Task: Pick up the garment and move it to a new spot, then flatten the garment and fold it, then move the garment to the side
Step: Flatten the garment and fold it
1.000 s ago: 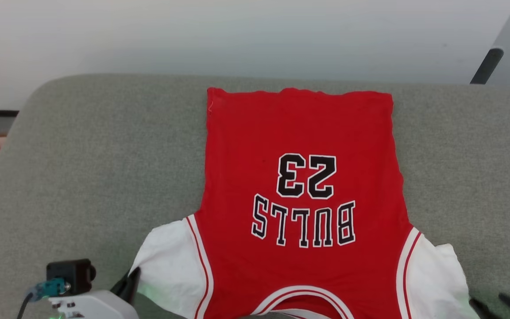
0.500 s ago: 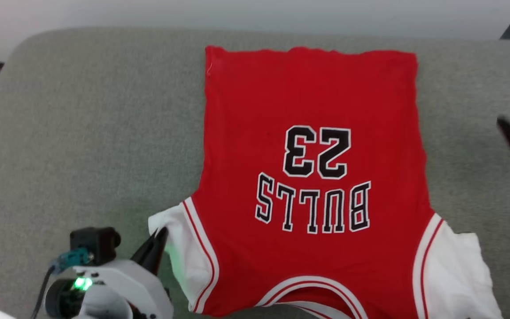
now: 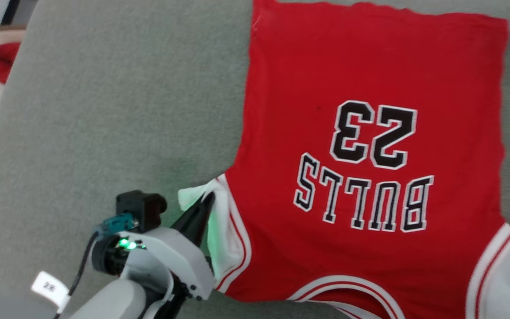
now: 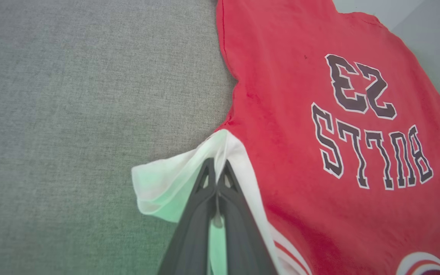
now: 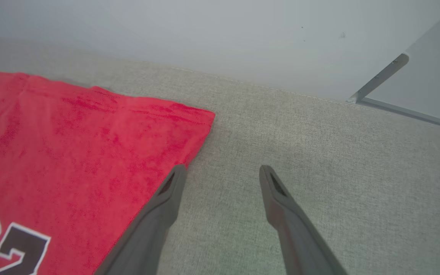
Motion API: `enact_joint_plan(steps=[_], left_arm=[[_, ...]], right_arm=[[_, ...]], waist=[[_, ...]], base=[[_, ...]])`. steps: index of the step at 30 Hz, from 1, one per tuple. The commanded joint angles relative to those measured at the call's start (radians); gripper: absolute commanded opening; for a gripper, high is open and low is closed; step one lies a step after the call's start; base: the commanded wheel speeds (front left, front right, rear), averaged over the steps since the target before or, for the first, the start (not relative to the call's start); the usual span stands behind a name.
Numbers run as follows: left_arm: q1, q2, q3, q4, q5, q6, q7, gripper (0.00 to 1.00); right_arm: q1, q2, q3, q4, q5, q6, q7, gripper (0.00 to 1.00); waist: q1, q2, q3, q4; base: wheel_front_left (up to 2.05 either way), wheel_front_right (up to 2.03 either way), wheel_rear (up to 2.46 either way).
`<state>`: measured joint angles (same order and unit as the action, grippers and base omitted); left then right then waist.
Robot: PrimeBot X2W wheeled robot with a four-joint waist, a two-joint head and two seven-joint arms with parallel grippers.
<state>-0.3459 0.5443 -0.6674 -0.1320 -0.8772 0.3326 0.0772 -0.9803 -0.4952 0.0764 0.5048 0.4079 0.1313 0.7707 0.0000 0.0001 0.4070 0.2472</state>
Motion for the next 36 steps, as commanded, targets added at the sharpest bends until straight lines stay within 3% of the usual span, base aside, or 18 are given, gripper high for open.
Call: enact_joint_plan(steps=[1,11,16,17,18,21,27,36], left_arm=[[-0.028,-0.021,-0.01,0.013,0.007,-0.018,-0.005,0.0],[-0.086,-0.093,-0.05,0.094,0.003,-0.079,-0.02,0.0],[-0.099,-0.116,-0.061,0.13,-0.001,-0.101,-0.029,0.0],[-0.1,-0.119,-0.063,0.136,-0.003,-0.105,-0.031,0.0],[-0.1,-0.123,-0.065,0.141,-0.006,-0.106,-0.031,0.0],[-0.101,-0.132,-0.069,0.16,-0.012,-0.118,-0.032,0.0],[-0.102,-0.137,-0.064,0.189,-0.018,-0.121,-0.044,0.0],[-0.069,-0.096,-0.037,0.204,-0.026,-0.1,-0.055,0.0]], right_arm=[[-0.046,-0.011,0.008,0.063,-0.018,-0.001,0.021,1.0],[-0.183,-0.015,-0.029,0.31,-0.08,-0.001,0.028,1.0],[-0.194,0.013,-0.046,0.448,-0.123,0.0,0.089,1.0],[-0.193,0.015,-0.045,0.474,-0.138,0.0,0.104,0.38],[-0.192,0.017,-0.045,0.494,-0.147,0.0,0.115,0.0],[-0.194,0.024,-0.06,0.544,-0.167,0.0,0.142,0.0],[-0.243,0.033,-0.092,0.565,-0.201,-0.001,0.094,0.0],[-0.238,0.069,0.031,0.454,-0.092,0.0,0.078,0.0]], waist=[[0.0,-0.0001,0.075,0.081],[0.0,-0.0001,0.121,0.168],[0.0,-0.0001,0.126,0.188],[0.0,-0.0001,0.125,0.191],[0.0,-0.0001,0.124,0.194],[0.0,-0.0001,0.12,0.198],[0.0,-0.0001,0.103,0.182],[0.0,-0.0001,0.026,0.097]], base=[[0.0,0.0,0.0],[0.0,0.0,0.0],[0.0,0.0,0.0],[0.0,0.0,0.0],[0.0,0.0,0.0],[0.0,0.0,0.0],[0.0,0.0,0.0],[0.0,0.0,0.0]])
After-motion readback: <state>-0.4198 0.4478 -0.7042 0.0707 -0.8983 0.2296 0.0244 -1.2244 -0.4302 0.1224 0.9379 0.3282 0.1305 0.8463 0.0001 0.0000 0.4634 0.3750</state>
